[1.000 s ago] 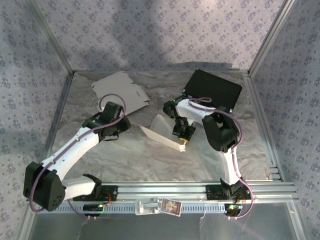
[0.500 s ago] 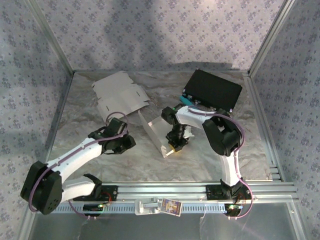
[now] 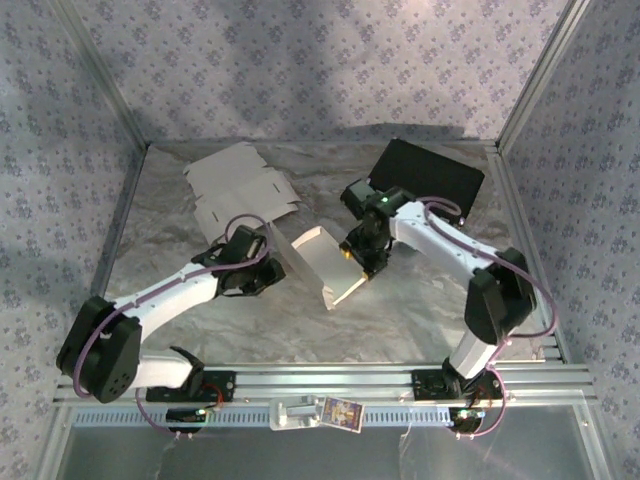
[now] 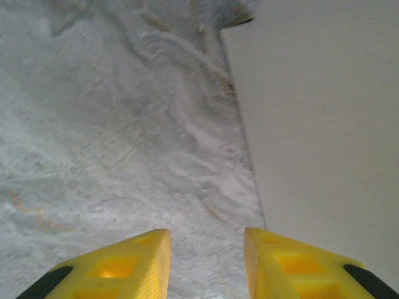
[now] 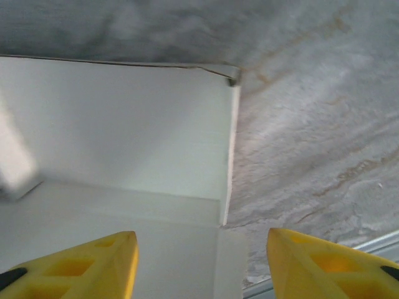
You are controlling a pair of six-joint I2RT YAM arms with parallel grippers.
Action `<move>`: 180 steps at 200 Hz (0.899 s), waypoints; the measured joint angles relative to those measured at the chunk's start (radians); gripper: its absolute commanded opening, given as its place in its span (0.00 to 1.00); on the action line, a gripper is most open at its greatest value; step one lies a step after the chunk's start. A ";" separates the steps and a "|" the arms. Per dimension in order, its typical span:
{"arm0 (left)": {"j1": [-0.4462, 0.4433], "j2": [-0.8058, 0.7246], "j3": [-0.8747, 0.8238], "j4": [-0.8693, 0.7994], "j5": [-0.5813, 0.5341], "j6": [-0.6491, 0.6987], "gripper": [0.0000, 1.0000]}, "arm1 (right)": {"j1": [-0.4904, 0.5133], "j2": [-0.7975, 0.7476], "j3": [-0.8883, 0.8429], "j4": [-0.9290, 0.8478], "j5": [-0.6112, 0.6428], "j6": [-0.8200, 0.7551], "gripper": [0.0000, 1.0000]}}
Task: Fold the paper box
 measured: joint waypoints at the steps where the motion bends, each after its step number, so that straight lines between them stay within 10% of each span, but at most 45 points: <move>1: 0.000 0.000 0.001 0.000 0.000 0.000 0.36 | -0.001 -0.002 0.000 0.001 0.001 -0.005 0.50; 87: 0.001 0.013 0.032 0.018 -0.026 -0.011 0.39 | 0.158 -0.030 0.206 0.136 -0.021 -0.827 0.54; 180: 0.024 -0.010 0.037 -0.027 -0.050 -0.008 0.40 | 0.247 0.220 0.404 0.053 -0.045 -1.043 0.42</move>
